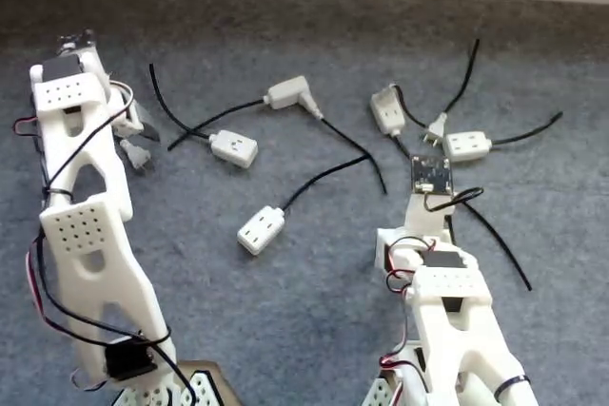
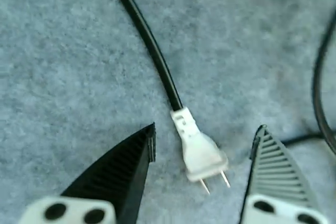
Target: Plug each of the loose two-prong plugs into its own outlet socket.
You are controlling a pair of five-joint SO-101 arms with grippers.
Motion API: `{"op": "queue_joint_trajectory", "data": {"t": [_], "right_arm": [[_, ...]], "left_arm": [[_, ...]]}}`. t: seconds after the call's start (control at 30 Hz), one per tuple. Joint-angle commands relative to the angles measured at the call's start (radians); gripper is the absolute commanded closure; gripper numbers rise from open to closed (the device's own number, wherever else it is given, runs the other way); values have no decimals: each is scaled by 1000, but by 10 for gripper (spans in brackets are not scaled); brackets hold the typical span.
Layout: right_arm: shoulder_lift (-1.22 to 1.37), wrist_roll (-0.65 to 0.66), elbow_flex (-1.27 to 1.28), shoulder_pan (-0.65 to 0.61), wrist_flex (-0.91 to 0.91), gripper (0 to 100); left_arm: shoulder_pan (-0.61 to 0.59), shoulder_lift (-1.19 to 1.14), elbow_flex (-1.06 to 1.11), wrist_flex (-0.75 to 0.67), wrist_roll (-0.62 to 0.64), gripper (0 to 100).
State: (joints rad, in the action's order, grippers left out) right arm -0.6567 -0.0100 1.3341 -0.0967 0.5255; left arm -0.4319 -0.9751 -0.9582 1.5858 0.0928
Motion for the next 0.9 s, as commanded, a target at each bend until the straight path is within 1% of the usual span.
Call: {"op": "queue_joint_trajectory", "data": {"t": [0.0,0.07,0.17,0.23,0.3,0.37,0.5,0.6,0.73,0.87], "right_arm": [[-10,11,1,-8,-19,724],[-10,11,-1,-8,-19,724],[-10,11,-1,-8,-19,724],[-10,11,-1,-8,-19,724],[-10,11,-1,-8,-19,724],[-10,11,-1,-8,-19,724],[-10,11,-1,-8,-19,724],[-10,11,-1,-8,-19,724],[-10,11,-2,-8,-19,724],[-8,11,-4,-8,-19,724]], "left_arm": [[-8,-90,-173,63,21,707],[-1,-143,-242,114,21,732],[13,-193,-321,170,21,841],[21,-202,-337,175,21,923],[28,-202,-337,176,17,978],[45,-200,-338,180,8,989],[77,-170,-335,183,-80,993],[107,-91,-271,183,-143,993],[157,76,-96,183,-199,993],[228,288,140,183,-203,993]]}}
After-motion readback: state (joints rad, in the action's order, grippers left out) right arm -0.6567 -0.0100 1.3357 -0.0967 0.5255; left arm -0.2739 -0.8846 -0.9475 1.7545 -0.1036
